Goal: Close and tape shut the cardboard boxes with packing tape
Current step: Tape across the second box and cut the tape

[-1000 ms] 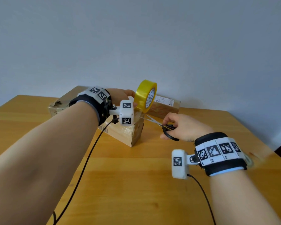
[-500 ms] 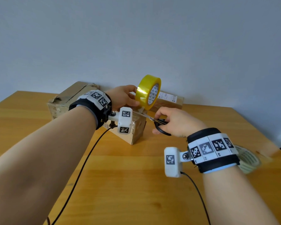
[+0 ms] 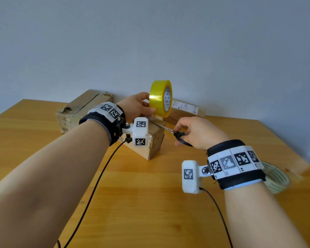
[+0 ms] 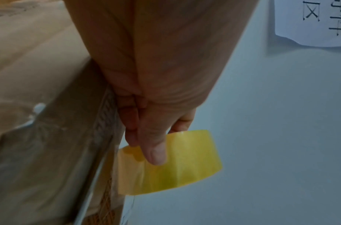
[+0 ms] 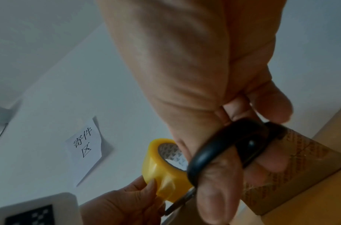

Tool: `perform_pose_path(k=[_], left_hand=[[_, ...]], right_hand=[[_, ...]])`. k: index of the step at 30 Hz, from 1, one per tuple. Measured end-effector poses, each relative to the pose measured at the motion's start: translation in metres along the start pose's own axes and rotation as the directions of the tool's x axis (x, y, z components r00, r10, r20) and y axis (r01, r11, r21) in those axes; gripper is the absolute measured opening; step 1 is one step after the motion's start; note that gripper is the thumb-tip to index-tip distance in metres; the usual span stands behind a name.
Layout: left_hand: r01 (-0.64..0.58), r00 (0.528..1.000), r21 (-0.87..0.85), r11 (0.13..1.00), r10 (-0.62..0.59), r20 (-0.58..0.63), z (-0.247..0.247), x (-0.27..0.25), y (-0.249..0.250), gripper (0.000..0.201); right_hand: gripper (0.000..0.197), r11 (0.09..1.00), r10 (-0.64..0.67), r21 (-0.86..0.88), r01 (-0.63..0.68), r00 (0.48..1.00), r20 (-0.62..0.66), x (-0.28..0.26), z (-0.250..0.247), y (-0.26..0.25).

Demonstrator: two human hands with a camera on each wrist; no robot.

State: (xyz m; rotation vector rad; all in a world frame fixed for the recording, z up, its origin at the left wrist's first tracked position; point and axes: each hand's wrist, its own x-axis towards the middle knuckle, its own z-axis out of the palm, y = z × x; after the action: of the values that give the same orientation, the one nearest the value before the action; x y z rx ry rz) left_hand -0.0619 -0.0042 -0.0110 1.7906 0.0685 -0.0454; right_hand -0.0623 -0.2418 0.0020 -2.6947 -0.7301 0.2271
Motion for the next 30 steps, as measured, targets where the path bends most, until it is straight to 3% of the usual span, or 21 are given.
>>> perform_pose_path(k=[7, 10, 13, 17, 25, 27, 30], left_hand=[[-0.057, 0.997, -0.172, 0.983, 0.046, -0.065, -0.002, 0.001, -0.008, 0.018], [-0.057, 0.997, -0.215, 0.975, 0.043, -0.069, -0.001, 0.000, -0.009, 0.019], [-0.055, 0.997, -0.234, 0.971, 0.040, -0.068, 0.001, -0.002, -0.009, 0.019], [-0.067, 0.995, -0.257, 0.964, 0.047, -0.082, 0.001, -0.003, -0.011, 0.018], [-0.083, 0.995, -0.288, 0.954, 0.061, -0.085, 0.001, -0.001, -0.015, 0.019], [-0.090, 0.994, -0.287, 0.954, 0.067, -0.090, 0.001, 0.000, -0.016, 0.019], [-0.113, 0.992, -0.305, 0.946, 0.088, -0.093, 0.001, 0.001, -0.017, 0.019]], right_hand=[[0.033, 0.970, 0.243, 0.010, -0.243, 0.970, -0.009, -0.006, 0.006, 0.018], [0.036, 0.936, 0.345, -0.095, -0.340, 0.937, 0.050, 0.002, 0.021, 0.024], [0.030, 0.928, 0.351, -0.166, -0.333, 0.931, 0.099, 0.010, 0.039, 0.031], [0.040, 0.921, 0.381, -0.183, -0.344, 0.893, 0.241, 0.013, 0.042, 0.024], [0.038, 0.899, 0.380, -0.337, -0.280, 0.881, 0.282, 0.013, 0.042, 0.015], [0.035, 0.925, 0.364, -0.201, -0.323, 0.904, 0.225, 0.015, 0.042, 0.013], [0.035, 0.965, 0.260, -0.027, -0.262, 0.963, -0.077, 0.023, 0.040, 0.003]])
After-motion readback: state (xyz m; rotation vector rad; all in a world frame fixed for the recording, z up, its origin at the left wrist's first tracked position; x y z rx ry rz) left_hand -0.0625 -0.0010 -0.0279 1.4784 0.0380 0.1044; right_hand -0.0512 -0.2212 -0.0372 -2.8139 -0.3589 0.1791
